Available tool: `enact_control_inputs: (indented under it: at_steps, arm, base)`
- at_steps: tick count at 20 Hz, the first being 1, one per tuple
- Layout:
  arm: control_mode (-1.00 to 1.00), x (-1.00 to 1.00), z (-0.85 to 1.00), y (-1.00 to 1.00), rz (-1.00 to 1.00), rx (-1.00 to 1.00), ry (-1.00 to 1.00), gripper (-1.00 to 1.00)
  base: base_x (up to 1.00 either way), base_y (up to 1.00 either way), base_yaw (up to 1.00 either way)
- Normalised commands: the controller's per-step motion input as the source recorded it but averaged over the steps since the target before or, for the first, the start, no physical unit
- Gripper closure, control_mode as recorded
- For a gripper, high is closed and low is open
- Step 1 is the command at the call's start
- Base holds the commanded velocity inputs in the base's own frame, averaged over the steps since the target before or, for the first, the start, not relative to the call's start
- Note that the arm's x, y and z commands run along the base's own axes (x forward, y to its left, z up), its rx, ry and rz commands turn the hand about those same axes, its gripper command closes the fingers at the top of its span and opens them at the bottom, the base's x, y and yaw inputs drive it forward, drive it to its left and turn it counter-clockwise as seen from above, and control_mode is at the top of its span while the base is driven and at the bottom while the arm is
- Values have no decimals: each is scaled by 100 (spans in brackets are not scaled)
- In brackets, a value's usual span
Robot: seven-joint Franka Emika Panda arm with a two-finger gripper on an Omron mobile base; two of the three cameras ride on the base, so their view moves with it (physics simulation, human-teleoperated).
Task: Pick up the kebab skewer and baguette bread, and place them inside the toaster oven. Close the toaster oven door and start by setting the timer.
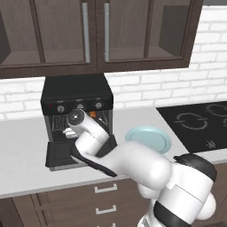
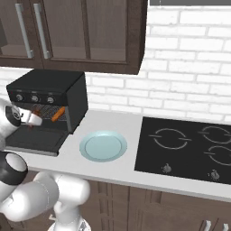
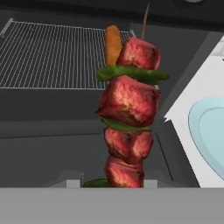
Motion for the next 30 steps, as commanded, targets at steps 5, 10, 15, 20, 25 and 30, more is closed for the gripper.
enact_control_inputs:
  at_steps: [5, 10, 15, 20, 25, 30]
  arm:
    - [-100, 28, 0, 5, 0, 0, -4, 100]
    - [-100, 30, -2, 0, 0, 0, -2, 100]
    - [-100, 9, -28, 1, 0, 0, 3, 100]
    - [-100, 3, -34, 8, 0, 0, 2, 100]
    - [-100, 23, -1, 6, 0, 0, 0, 100]
    - [-100, 39, 0, 0, 0, 0, 0, 100]
  base:
    - [0, 0, 0]
    - [0, 0, 0]
    - [0, 0, 0]
    - [0, 0, 0]
    - [0, 0, 0]
    - [0, 0, 0]
